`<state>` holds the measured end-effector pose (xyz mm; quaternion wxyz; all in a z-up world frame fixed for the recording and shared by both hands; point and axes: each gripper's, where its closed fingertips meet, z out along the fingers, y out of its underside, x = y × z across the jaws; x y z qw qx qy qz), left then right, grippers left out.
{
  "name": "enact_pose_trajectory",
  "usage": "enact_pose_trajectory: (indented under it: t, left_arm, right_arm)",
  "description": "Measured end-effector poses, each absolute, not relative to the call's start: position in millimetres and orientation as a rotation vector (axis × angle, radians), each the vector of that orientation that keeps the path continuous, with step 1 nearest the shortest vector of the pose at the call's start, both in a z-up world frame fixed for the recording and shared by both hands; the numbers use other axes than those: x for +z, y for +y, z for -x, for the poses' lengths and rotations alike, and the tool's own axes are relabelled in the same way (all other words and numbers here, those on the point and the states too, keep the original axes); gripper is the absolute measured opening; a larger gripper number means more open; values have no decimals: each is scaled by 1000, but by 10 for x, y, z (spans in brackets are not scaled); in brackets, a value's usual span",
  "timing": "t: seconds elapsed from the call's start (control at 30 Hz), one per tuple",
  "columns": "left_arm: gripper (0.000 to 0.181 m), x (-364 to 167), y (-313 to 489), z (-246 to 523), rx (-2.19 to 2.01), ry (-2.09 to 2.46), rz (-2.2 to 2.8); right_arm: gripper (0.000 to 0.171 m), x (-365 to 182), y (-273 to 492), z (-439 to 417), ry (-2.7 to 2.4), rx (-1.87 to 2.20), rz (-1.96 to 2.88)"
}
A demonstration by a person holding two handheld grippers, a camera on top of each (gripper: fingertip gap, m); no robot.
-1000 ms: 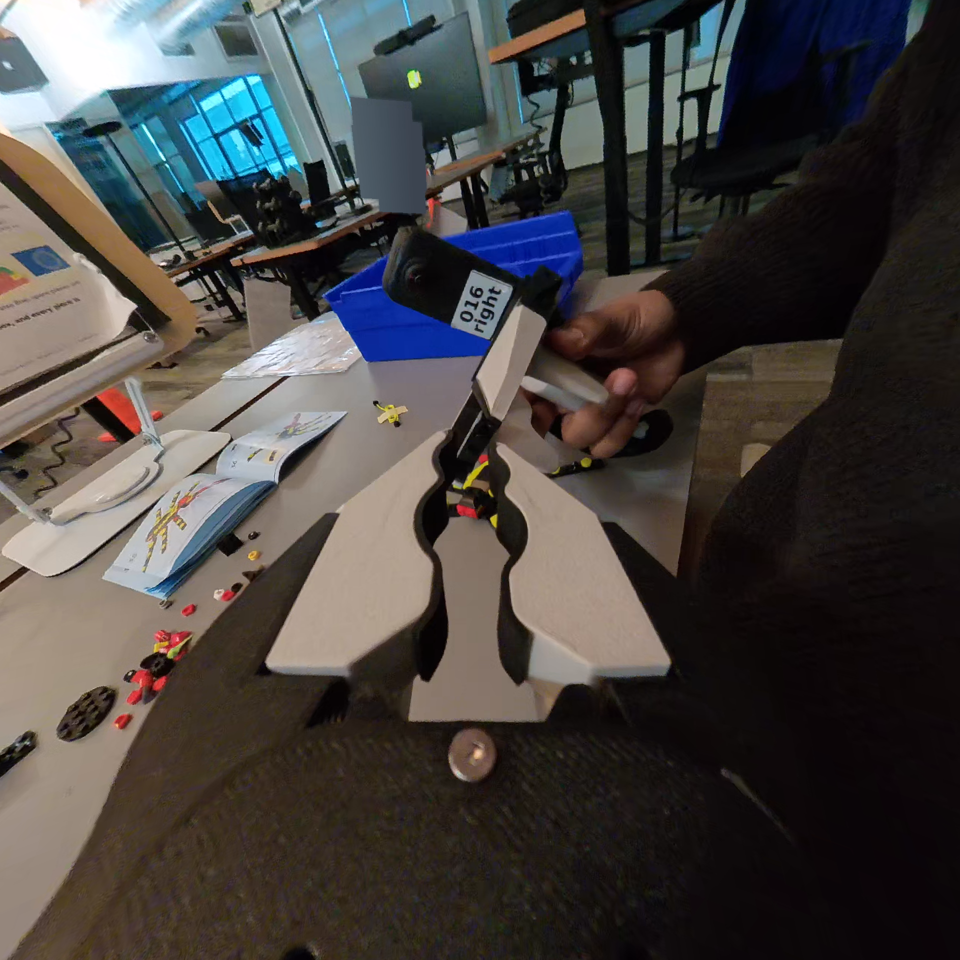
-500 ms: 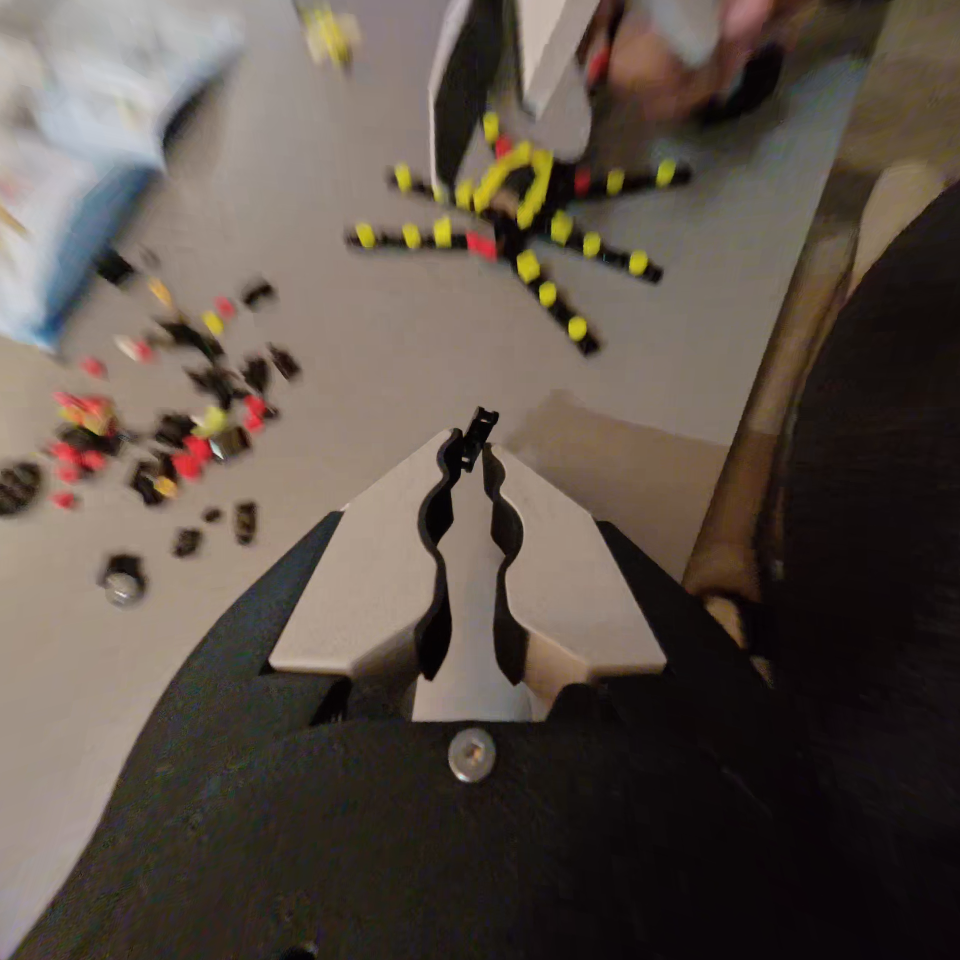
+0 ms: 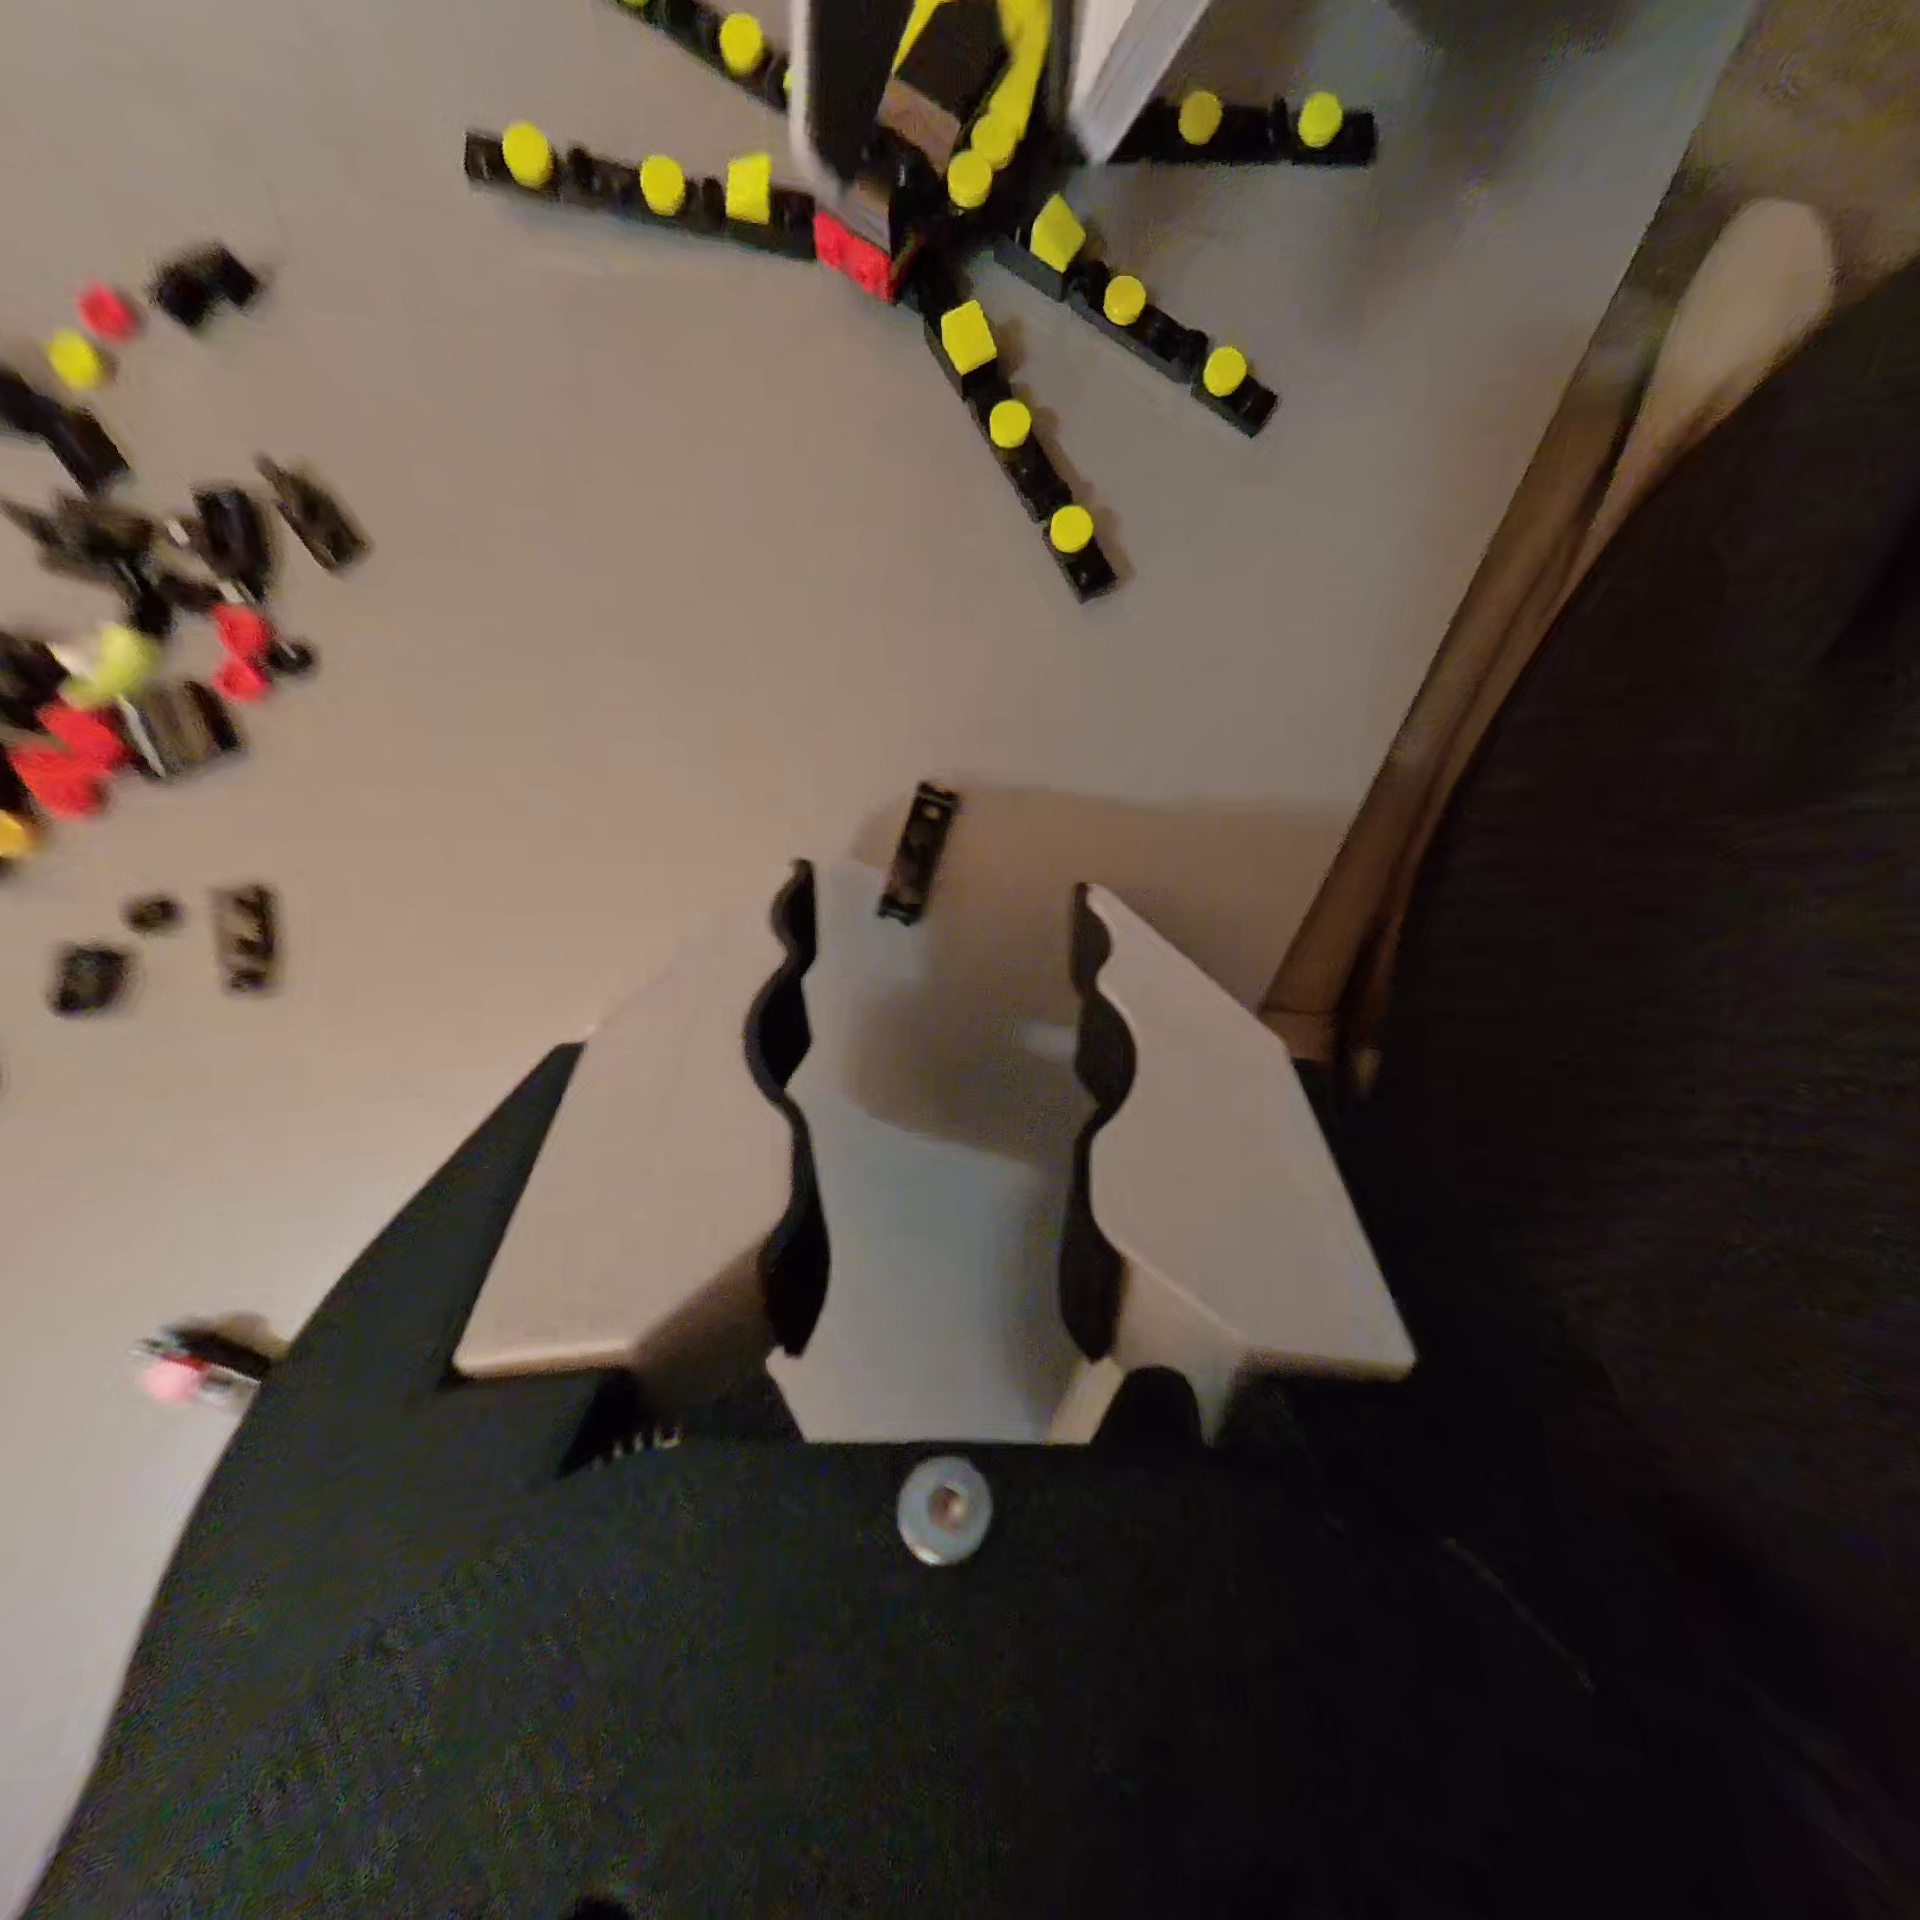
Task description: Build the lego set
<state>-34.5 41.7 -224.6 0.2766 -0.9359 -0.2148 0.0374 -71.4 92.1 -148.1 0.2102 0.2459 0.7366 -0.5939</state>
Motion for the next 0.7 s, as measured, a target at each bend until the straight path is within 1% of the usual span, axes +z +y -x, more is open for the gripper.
enact_pose_trajectory:
  t: [0.03, 0.1, 0.17, 0.23, 0.3, 0.37, 0.5, 0.7]
  left_arm:
    - [54, -2240, 423, 311, 44, -685, 2487]
    - [53, -2201, 511, 323, 4, -936, 2331]
    - [42, -2185, 590, 288, 2, -1090, 2193]
    - [27, -2248, 506, 254, 129, -1173, 2208]
    - [19, -2263, 490, 201, 159, -1222, 2198]
    - [18, -2256, 517, 196, 137, -1256, 2165]
    - [23, -2348, 399, 319, 230, -1319, 2216]
    - [26, -2357, 453, 496, 251, -1329, 2182]
  right_arm:
    - [31, -1458, 971, 745, 2031, -1657, -741]
    - [31, -1379, 1088, 802, 1982, -1704, -839]
    - [31, -1347, 1220, 823, 1972, -1755, -902]
    - [31, -1382, 1336, 809, 2006, -1782, -938]
    - [32, -1418, 1396, 782, 2037, -1778, -940]
    - [32, -1404, 1406, 762, 2055, -1775, -906]
    - [32, -1338, 1419, 703, 2057, -1787, -849]
    - [32, -1256, 1531, 735, 2051, -1834, -869]
